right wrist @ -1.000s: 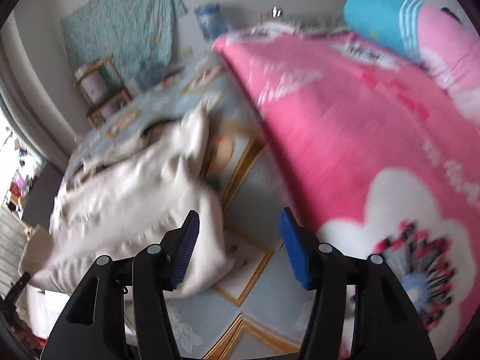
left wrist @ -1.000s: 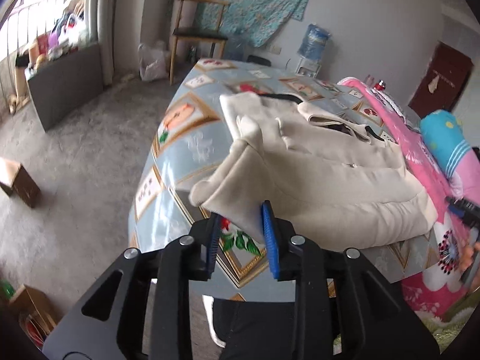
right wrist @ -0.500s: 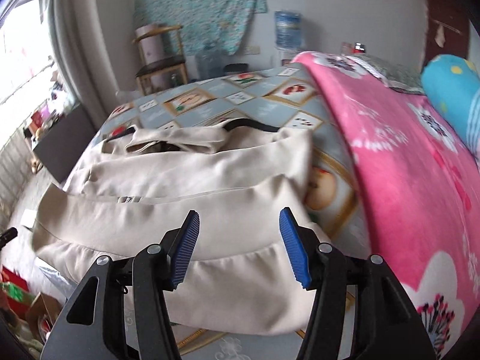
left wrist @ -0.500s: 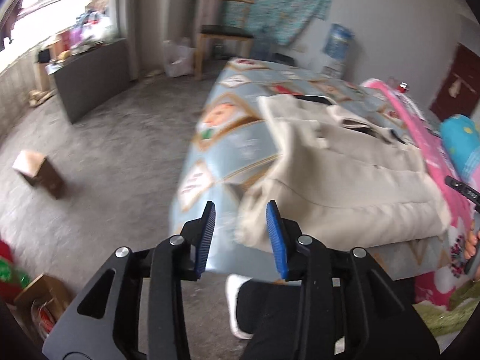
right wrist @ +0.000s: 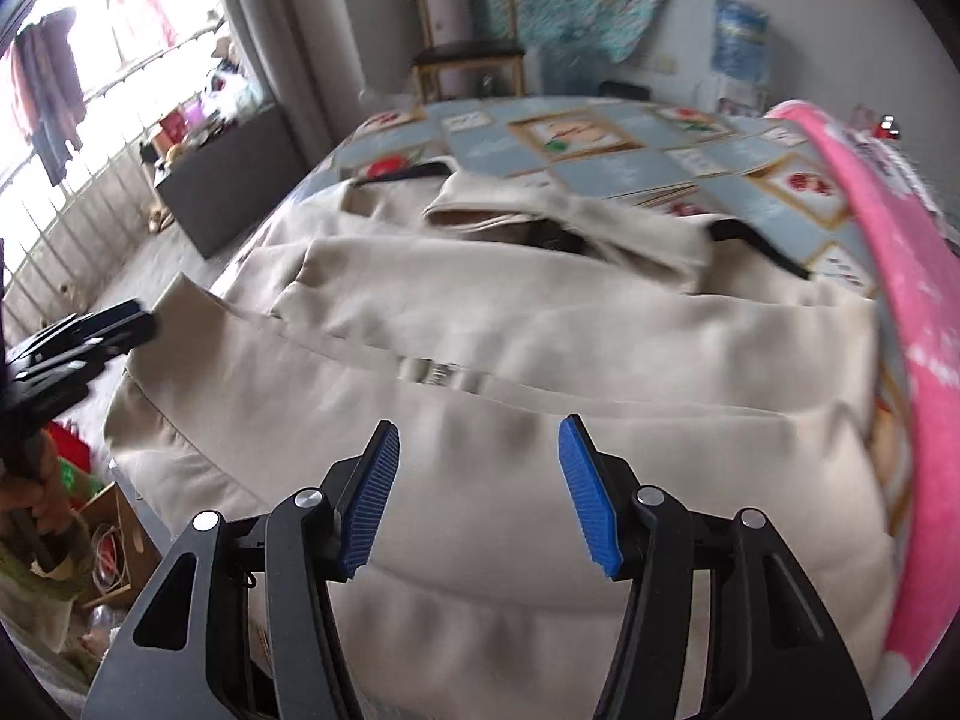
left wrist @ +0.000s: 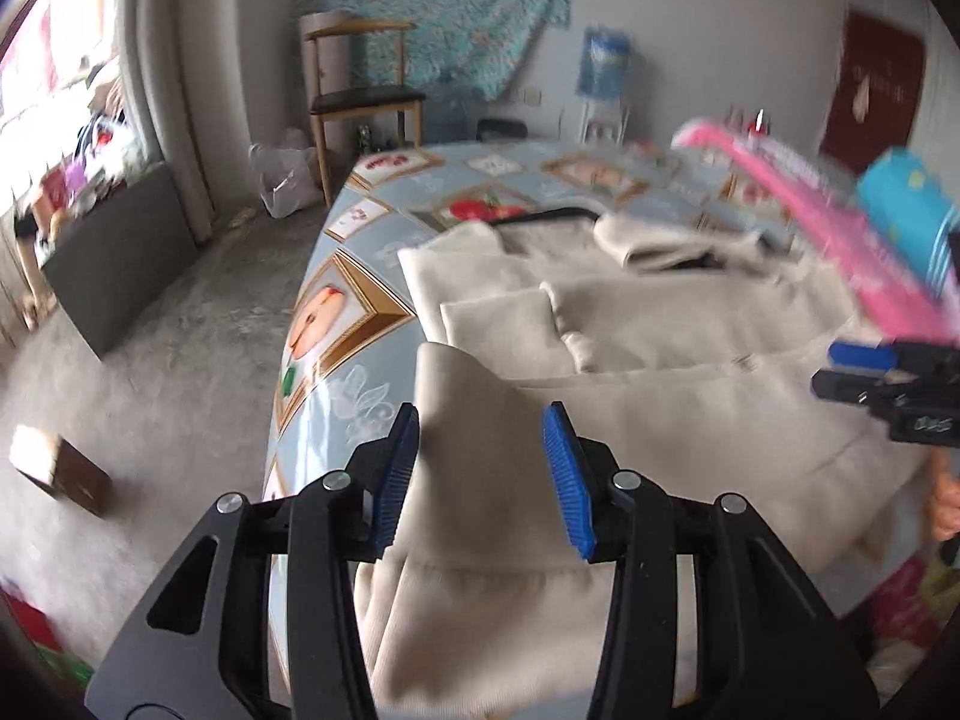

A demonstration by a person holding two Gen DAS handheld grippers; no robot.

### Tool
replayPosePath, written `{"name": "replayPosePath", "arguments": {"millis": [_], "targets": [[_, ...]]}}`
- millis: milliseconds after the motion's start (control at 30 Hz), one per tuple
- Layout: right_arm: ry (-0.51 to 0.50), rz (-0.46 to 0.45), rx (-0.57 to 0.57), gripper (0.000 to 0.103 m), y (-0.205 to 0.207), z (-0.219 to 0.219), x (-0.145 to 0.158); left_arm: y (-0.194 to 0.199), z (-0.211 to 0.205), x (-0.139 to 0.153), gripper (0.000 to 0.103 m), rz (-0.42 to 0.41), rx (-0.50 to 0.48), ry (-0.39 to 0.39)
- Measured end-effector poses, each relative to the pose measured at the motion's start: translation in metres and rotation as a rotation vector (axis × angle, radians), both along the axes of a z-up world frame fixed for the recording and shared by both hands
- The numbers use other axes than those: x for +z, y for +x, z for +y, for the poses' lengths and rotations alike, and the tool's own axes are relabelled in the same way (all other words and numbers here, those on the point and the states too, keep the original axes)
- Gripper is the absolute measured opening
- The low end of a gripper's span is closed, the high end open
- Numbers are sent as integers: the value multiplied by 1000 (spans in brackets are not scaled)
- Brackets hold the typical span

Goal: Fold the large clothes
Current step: 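Open both grippers and release the folded jacket, then pinch the jacket side edge with the left gripper while the right gripper pinches beside it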

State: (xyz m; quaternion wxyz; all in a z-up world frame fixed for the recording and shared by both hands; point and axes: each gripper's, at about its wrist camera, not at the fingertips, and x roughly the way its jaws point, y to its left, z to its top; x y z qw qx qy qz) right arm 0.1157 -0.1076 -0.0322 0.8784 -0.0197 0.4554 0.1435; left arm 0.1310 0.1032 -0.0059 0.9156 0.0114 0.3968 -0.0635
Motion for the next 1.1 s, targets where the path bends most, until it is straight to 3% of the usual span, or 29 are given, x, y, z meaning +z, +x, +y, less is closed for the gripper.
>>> {"name": "replayPosePath", "arguments": {"millis": [100,167,200,267,333,433,500,667,800,867,967,1100], "targets": [[-39,29,13,53,7,9,-12,17,-4,-16,41,56,12,52],[-53,65,14,37,10,11,-25,23,-1,-23,40,76,24,37],[-57,50,15,30,8,11,-24,23,1,-24,36,75,25,27],[-45,39,24,7,4,13,-18,23,4,-23,14,64,6,-3],[-63,-7,18,5,0,15,-7,19,4,-15,9,33,-15,-11],[-71,-96,-2,5,-3,15,19,11,6,10,7,-60,-33,-49],[-80,-114,-7,5,2,16,23,13,7,17,9,-77,-28,-58],[-214,-87,14,4,18,28,-23,42,1,-20,17,86,-23,9],[-70,-61,-29,7,15,-4,-4,41,4,-27,18,81,-21,8],[-9,-74,-84,24,9,-31,9,40,4,-28,17,80,-16,0],[45,-109,-215,39,-5,-93,27,40,2,-28,17,75,-14,20],[110,-61,-309,42,-3,-164,25,41,1,-29,17,72,-13,28]]}}
